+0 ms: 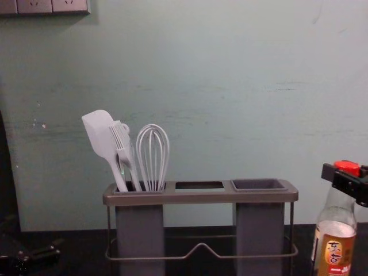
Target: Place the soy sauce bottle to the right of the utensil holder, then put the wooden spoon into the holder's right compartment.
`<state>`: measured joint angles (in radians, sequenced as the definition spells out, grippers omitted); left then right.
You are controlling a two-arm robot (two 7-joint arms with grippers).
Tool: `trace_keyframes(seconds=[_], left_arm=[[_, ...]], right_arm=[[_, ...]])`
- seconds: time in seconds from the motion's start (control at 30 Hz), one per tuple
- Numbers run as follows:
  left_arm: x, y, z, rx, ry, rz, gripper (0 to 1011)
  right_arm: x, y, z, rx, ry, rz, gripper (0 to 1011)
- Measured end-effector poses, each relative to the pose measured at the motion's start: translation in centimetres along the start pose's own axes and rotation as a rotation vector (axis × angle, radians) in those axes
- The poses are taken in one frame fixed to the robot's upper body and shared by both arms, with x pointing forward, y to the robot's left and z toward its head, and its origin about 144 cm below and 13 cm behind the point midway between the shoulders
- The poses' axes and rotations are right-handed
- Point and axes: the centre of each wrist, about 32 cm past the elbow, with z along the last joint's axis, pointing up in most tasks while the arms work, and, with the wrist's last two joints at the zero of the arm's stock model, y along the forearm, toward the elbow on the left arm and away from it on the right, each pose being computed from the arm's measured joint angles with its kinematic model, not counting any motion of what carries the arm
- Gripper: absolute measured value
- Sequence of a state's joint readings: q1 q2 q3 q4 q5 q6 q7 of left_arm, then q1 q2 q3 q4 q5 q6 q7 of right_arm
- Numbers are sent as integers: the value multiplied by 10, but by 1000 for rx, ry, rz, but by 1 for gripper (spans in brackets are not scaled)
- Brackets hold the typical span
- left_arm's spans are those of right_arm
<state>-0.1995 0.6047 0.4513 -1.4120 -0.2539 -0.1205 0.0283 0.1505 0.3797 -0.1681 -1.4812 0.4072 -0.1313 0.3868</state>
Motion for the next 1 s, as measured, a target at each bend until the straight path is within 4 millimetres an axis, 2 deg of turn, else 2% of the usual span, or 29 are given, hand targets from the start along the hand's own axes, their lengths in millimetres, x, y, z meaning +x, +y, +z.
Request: trace_keyframes(seconds=[0.27,0.7,0.73,0.83,1.0], left_arm=[[0,0,0,0,0,0,1005],[0,0,0,0,0,0,1005],[0,0,0,0,0,0,1005],[0,0,0,0,0,0,1005],[0,0,0,0,0,0,1005]], right_arm=[[-5,12,-9,20,19,-6,378],[-8,16,-13,17,23,-12,378],[-8,17,-14,17,19,-12,772],[-8,17,-13,17,19,-13,826],[-13,8,9,82,-13,-10,976]])
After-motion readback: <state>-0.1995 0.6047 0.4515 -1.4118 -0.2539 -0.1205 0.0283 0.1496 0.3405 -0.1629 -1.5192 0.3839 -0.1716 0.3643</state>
